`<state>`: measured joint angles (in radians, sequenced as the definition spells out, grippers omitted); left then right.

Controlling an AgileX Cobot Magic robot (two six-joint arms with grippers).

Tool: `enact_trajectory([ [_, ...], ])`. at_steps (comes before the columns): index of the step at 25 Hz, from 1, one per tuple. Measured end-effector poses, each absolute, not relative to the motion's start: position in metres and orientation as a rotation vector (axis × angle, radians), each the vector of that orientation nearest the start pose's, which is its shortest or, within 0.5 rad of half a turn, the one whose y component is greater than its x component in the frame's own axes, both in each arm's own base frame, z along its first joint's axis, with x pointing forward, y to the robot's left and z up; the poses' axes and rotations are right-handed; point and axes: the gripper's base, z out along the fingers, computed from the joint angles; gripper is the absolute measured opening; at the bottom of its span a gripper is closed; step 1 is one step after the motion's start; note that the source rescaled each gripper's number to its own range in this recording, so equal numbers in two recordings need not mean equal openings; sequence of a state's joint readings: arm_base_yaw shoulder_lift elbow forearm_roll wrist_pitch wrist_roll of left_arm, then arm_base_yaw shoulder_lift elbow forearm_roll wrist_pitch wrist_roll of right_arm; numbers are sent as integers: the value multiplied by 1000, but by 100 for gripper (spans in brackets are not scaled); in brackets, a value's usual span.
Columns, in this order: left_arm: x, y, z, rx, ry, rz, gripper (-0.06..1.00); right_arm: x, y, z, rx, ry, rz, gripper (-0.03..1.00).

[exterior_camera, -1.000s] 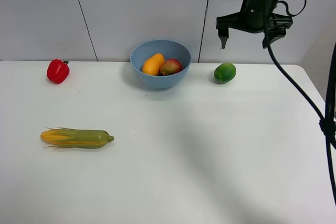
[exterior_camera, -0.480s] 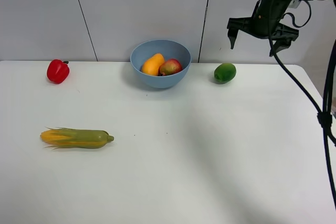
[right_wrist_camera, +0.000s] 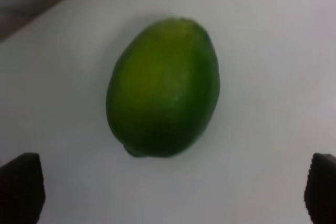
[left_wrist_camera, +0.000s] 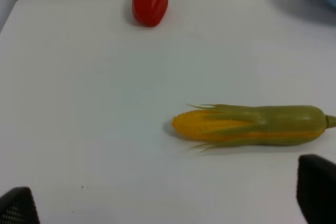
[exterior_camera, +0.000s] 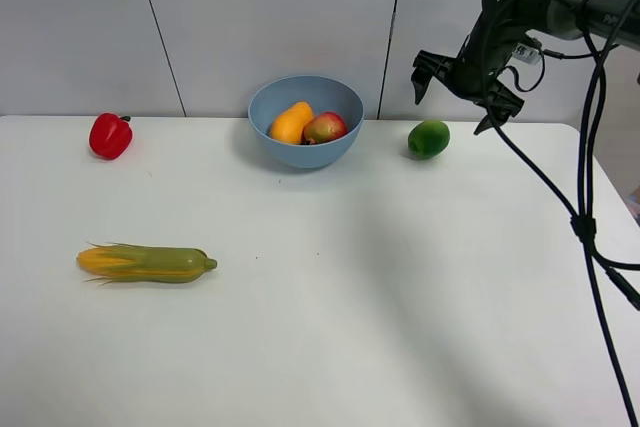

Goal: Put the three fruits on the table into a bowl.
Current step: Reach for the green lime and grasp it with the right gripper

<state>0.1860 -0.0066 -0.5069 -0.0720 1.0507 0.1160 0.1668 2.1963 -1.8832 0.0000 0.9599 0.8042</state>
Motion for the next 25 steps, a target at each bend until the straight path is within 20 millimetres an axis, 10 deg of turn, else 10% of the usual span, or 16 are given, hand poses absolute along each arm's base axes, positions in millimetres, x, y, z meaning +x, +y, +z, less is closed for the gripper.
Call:
enact_trajectory([
  [22,-5,-7,280,-67,2019,106,100,498,85,134,990,2608,373,97],
  [25,-5,-7,280,-67,2019,106,100,501,85,124,992,2590,386,80],
])
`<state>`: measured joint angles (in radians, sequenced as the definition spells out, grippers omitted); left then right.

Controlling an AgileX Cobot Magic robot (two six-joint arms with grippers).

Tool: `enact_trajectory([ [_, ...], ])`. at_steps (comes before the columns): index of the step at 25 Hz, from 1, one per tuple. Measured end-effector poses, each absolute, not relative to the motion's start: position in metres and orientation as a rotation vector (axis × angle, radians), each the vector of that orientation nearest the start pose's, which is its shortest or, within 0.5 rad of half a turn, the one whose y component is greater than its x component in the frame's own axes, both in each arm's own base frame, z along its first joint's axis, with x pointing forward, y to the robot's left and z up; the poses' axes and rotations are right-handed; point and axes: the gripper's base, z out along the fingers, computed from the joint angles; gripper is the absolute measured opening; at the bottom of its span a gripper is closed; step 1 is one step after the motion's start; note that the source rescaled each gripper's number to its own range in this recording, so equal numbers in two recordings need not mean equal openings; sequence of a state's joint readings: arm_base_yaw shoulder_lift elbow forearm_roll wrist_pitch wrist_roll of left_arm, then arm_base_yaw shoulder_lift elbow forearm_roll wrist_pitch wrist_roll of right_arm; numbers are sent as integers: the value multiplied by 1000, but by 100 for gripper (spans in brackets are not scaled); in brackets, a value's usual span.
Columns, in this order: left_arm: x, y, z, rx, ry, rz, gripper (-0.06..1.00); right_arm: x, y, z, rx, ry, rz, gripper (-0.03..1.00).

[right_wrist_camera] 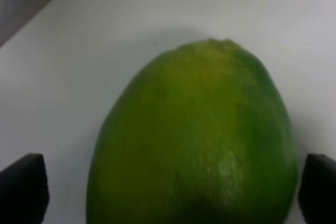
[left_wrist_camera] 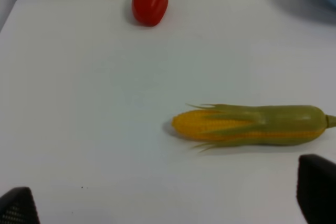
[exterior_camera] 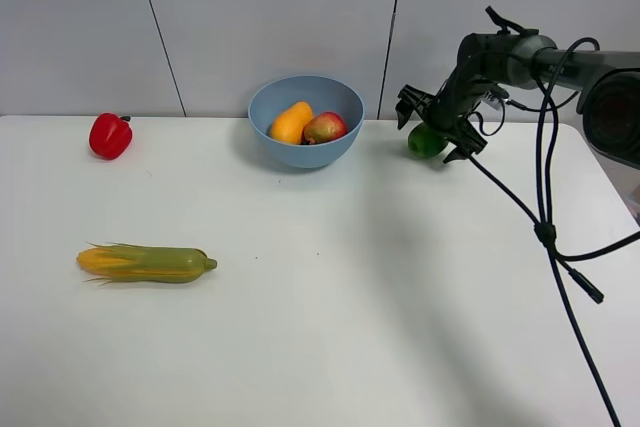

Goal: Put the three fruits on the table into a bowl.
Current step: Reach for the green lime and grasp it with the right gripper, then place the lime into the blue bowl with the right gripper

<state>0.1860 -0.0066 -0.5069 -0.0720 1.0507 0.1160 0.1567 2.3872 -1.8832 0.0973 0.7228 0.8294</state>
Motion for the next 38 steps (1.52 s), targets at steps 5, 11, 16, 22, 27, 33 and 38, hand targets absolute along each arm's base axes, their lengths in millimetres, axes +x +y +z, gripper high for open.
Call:
enact_trajectory([
  [5,-5,-7,280,-67,2019,106,100,503,85,123,1007,2574,395,2],
  [11,-5,-7,280,-67,2019,106,100,500,91,140,790,2615,371,2],
  [16,-5,-7,280,-67,2019,106,100,480,127,206,98,2630,317,2],
  [22,-5,-7,280,-67,2019,106,100,432,187,281,-620,2450,304,2],
  [27,-5,-7,280,-67,2019,106,100,426,224,291,-744,2260,304,2],
  [33,-5,-7,280,-67,2019,106,100,447,247,241,-722,2196,301,2],
  [38,-5,-7,280,-67,2019,106,100,464,254,200,-698,2166,281,2],
])
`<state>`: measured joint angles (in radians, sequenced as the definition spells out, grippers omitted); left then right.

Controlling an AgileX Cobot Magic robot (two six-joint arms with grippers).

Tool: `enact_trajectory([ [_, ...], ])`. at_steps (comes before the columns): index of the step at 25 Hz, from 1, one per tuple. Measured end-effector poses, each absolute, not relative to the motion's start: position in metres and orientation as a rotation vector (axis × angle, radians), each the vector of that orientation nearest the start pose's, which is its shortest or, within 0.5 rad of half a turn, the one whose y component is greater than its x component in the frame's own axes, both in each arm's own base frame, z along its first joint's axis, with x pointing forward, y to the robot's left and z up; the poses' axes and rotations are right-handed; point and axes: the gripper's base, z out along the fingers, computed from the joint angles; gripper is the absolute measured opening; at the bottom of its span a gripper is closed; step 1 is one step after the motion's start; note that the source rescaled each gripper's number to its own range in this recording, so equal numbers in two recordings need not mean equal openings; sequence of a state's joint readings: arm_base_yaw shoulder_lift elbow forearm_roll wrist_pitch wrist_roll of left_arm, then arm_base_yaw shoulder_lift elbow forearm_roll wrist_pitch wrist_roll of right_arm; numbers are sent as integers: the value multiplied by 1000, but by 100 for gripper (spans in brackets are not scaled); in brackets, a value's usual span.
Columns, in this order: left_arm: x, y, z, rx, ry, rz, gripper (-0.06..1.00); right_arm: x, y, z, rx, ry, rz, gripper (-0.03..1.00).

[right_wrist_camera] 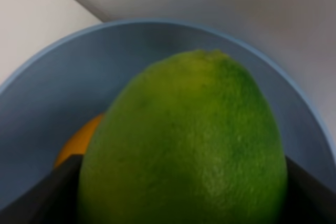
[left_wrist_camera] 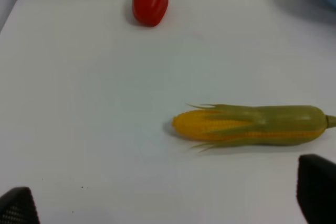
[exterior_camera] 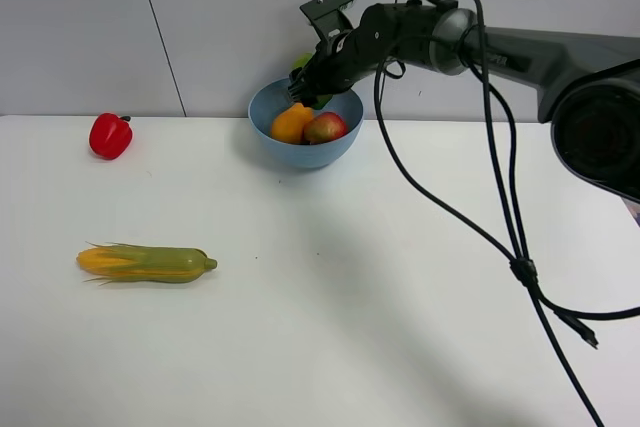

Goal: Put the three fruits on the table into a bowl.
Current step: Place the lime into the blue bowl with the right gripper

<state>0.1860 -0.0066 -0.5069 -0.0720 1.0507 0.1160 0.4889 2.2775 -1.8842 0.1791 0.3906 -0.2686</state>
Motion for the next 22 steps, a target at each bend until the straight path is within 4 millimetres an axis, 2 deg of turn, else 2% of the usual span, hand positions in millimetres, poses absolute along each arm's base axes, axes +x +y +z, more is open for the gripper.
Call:
enact_trajectory([
  [2,-5,-7,280,-67,2019,106,100,466,254,193,-691,2161,280,2],
  [7,-5,-7,280,-67,2019,106,100,466,255,192,-690,2165,282,3],
  [8,-5,-7,280,-67,2019,106,100,466,255,192,-690,2165,282,18],
  [9,-5,-7,280,-67,2019,106,100,466,255,192,-690,2165,282,48],
  [10,-5,-7,280,-67,2019,106,100,466,255,192,-690,2164,282,67],
  [11,-5,-7,280,-67,2019,106,100,466,255,192,-690,2163,282,80],
  [12,-5,-7,280,-67,2019,106,100,466,256,192,-691,2161,283,88],
  [15,-5,-7,280,-67,2019,106,100,464,258,192,-698,2165,286,98],
  [18,-5,-7,280,-67,2019,106,100,458,256,198,-728,2218,290,99],
  [22,-5,-7,280,-67,2019,106,100,430,252,234,-822,2347,313,100],
])
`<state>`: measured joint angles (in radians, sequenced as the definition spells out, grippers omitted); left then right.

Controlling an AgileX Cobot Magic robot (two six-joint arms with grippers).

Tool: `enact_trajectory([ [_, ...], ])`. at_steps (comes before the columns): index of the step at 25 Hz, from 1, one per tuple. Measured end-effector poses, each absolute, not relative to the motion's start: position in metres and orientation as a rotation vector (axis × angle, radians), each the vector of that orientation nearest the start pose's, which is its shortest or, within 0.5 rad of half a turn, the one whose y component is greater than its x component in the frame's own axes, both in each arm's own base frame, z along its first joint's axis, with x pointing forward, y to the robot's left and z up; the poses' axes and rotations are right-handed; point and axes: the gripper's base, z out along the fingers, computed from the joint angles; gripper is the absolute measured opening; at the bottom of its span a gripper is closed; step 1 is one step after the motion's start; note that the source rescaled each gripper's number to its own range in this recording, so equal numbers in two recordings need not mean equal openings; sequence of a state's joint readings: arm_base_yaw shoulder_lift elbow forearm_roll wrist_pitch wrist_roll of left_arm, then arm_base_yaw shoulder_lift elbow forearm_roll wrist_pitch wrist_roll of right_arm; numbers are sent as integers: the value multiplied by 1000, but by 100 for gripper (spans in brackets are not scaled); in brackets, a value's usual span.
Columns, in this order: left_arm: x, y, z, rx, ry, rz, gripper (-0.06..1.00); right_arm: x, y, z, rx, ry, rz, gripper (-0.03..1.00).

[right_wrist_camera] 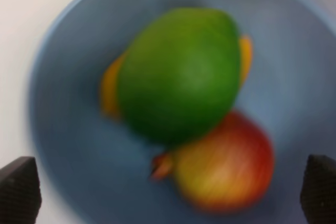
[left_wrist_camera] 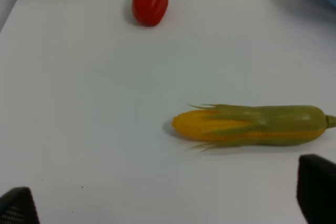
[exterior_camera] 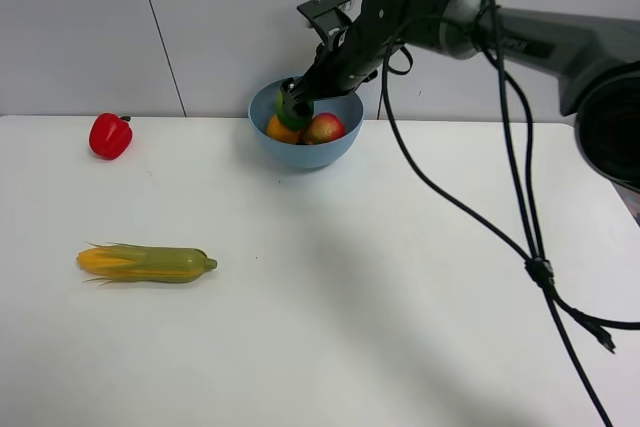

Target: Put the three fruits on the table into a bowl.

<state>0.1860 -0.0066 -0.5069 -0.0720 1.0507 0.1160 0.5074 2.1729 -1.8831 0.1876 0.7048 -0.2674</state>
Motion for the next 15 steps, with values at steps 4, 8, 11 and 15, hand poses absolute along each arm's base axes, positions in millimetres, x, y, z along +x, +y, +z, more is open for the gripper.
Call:
enact_trajectory([
  [4,-5,-7,280,-67,2019,106,100,391,242,279,-890,2503,352,100],
  [8,-5,-7,280,-67,2019,106,100,363,228,310,-891,2625,345,100],
  [11,-5,-7,280,-67,2019,106,100,352,215,331,-824,2619,264,100],
  [15,-5,-7,280,-67,2019,106,100,331,189,358,-728,2595,205,100],
])
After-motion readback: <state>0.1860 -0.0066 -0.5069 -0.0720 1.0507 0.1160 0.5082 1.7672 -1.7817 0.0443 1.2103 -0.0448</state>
